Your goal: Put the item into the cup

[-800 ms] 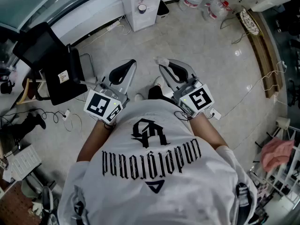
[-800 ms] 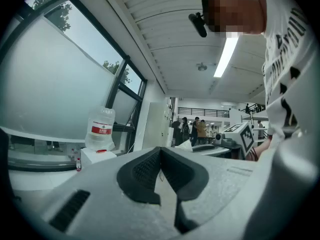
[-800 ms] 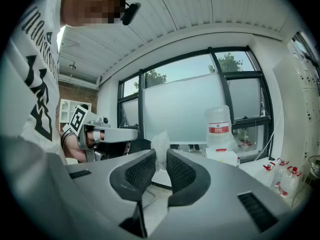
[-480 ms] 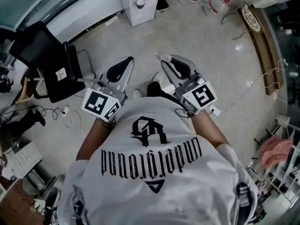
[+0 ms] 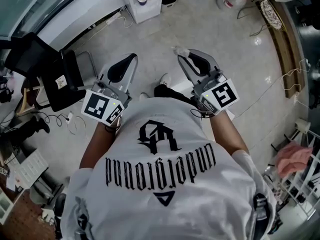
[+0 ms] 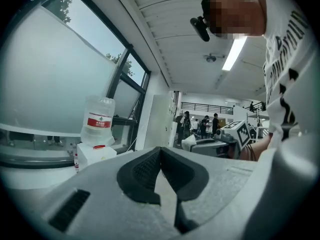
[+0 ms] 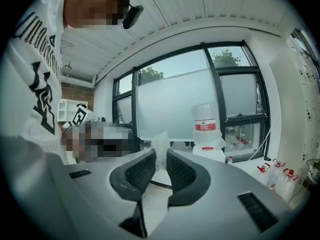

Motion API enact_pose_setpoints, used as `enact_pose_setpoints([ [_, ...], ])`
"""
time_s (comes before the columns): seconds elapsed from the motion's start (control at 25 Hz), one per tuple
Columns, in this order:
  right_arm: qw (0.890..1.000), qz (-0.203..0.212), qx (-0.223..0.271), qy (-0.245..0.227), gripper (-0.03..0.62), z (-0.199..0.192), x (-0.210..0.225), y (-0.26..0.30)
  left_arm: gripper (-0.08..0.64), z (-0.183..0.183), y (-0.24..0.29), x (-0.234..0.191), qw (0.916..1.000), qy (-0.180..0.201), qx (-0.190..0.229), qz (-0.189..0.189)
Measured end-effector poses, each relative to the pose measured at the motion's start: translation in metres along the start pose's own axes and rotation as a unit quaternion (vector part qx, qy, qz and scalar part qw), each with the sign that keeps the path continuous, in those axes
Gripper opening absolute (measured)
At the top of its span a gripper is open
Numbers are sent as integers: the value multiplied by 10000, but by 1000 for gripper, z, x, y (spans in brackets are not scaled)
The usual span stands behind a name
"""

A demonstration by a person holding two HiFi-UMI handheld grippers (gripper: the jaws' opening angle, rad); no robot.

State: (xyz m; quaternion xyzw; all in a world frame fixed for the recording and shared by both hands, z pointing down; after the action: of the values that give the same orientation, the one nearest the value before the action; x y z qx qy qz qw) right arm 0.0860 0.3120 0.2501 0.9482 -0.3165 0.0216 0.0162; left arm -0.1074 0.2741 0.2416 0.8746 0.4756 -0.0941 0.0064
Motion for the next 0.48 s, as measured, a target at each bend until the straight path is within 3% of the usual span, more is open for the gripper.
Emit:
enact_pose_setpoints([
  [0.24,10000,-15,43,33,71,7,76,0,14,4,57,-10,9998,171,86,45],
  [0.48,9998,154,-31,85,71,3,118,7,14,-4,93,-16,9999,74,12,140],
])
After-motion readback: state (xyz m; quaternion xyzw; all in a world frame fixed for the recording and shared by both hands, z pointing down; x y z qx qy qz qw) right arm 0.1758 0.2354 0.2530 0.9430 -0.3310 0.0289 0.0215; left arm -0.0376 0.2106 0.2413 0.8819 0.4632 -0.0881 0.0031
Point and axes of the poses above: the fingertips, and each gripper's own axes: y forward along the fingers, x to its right, z out of its top, the point moved 5 cm from there along -y, backward along the fingers, and after that the axes turned 9 degrees about x, right-handed, at the moved point
